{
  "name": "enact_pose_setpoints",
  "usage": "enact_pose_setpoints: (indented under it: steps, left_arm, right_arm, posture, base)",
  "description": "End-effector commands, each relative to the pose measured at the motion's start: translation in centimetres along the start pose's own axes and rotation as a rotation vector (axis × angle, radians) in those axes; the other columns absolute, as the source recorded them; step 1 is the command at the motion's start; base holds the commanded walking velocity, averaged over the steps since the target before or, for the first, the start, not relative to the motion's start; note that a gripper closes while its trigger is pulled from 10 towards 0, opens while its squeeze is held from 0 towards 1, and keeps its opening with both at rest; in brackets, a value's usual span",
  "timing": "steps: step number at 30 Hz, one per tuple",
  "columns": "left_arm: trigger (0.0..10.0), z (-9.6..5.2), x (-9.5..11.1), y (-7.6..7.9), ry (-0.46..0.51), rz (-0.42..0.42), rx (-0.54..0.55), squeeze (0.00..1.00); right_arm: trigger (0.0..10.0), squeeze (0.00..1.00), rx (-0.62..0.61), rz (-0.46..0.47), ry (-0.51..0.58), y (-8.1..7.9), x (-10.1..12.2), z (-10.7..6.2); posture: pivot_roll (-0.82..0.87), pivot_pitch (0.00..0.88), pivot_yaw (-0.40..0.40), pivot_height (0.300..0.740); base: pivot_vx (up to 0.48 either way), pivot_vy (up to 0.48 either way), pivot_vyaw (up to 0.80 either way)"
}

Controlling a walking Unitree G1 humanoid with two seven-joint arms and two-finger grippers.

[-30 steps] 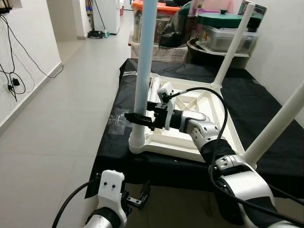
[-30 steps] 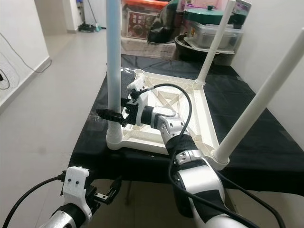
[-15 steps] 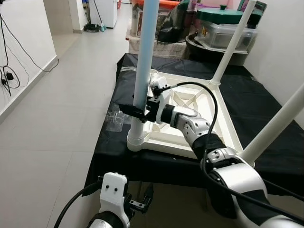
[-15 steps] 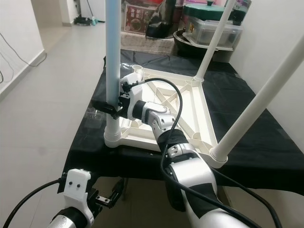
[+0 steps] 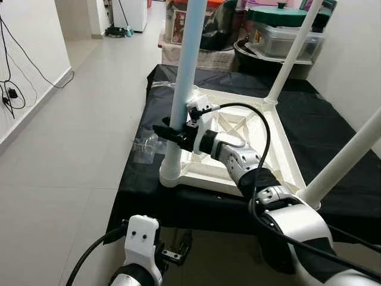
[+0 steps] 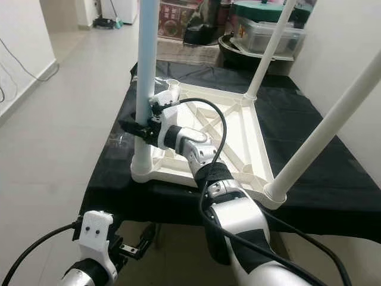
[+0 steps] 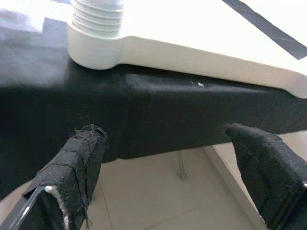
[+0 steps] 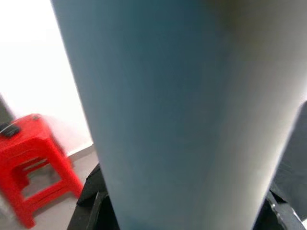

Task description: Building children table

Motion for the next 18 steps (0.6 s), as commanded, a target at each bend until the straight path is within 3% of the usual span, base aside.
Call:
enact_pose_setpoints:
  steps: [1, 3, 4, 5, 7, 9, 10, 13, 14, 16, 17, 18]
  left_arm:
    - [10.0, 0.0, 0.0, -0.2, 0.007, 0.002, 0.026, 0.0]
    - [10.0, 0.0, 0.0, -0.2, 0.007, 0.002, 0.026, 0.0]
    - [10.0, 0.1, 0.2, -0.5, 0.025, 0.017, 0.043, 0.0]
    - [10.0, 0.1, 0.2, -0.5, 0.025, 0.017, 0.043, 0.0]
    - [10.0, 0.3, 0.3, -0.8, 0.033, 0.04, 0.053, 0.0]
    - [10.0, 0.3, 0.3, -0.8, 0.033, 0.04, 0.053, 0.0]
    - [10.0, 0.4, 0.2, -0.9, 0.031, 0.047, 0.051, 0.0]
    - [10.0, 0.4, 0.2, -0.9, 0.031, 0.047, 0.051, 0.0]
    - [10.0, 0.6, 0.1, -1.0, 0.026, 0.053, 0.048, 0.0]
    - [10.0, 0.9, -0.1, -1.2, 0.018, 0.061, 0.041, 0.0]
    - [10.0, 1.0, -0.1, -1.3, 0.015, 0.064, 0.04, 0.0]
    - [10.0, 1.0, -0.1, -1.3, 0.015, 0.064, 0.04, 0.0]
  right_arm:
    - [0.0, 0.0, -0.129, 0.048, 0.05, 1.6, -0.2, -1.1]
    - [0.0, 0.0, -0.129, 0.048, 0.05, 1.6, -0.2, -1.1]
    - [0.0, 0.0, -0.213, 0.04, 0.063, 2.3, -0.4, -1.7]
    - [0.0, 0.0, -0.213, 0.04, 0.063, 2.3, -0.4, -1.7]
    - [0.0, 0.0, -0.455, -0.005, 0.057, 4.0, -1.4, -3.3]
    - [0.0, 0.0, -0.455, -0.005, 0.057, 4.0, -1.4, -3.3]
    - [0.0, 0.0, -0.64, -0.023, 0.053, 5.0, -1.9, -4.4]
    - [0.0, 0.0, -0.64, -0.023, 0.053, 5.0, -1.9, -4.4]
    - [0.0, 0.0, -0.824, -0.033, 0.053, 5.8, -2.4, -5.6]
    - [0.0, 0.0, -1.183, 0.038, 0.08, 5.7, -3.6, -7.4]
    - [0.0, 0.0, -1.266, 0.07, 0.088, 5.4, -4.0, -7.7]
    - [0.0, 0.0, -1.266, 0.07, 0.088, 5.4, -4.0, -7.7]
  posture:
    - [0.08, 0.083, -0.13, 0.74]
    - [0.08, 0.083, -0.13, 0.74]
    - [0.08, 0.083, -0.129, 0.74]
    - [0.08, 0.083, -0.129, 0.74]
    - [0.07, 0.071, -0.113, 0.74]
    - [0.07, 0.071, -0.113, 0.74]
    - [0.07, 0.068, -0.11, 0.74]
    - [0.07, 0.068, -0.11, 0.74]
    - [0.07, 0.06, -0.105, 0.74]
    - [0.08, 0.049, -0.097, 0.74]
    - [0.08, 0.048, -0.098, 0.74]
    - [0.08, 0.048, -0.098, 0.74]
  base:
    - [0.0, 0.0, 0.0]
    - [0.0, 0.0, 0.0]
    - [0.0, 0.0, 0.0]
    - [0.0, 0.0, 0.0]
    - [0.0, 0.0, 0.0]
    - [0.0, 0.0, 0.0]
    - [0.0, 0.0, 0.0]
    - [0.0, 0.0, 0.0]
    - [0.0, 0.0, 0.0]
    - [0.0, 0.0, 0.0]
    - [0.0, 0.0, 0.0]
    - [0.0, 0.0, 0.0]
Point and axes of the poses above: a point about 5 cm out from each wrist's last joint towards the gripper, its own z axis pointing out of the wrist towards the gripper, its own x axis along the axis of the wrist's last joint, y = z × x, the point moved 1 cm from there along z, pointing out of the wrist towards the gripper, and after that the axes turned 6 degrees about z, right-handed, at the moved point
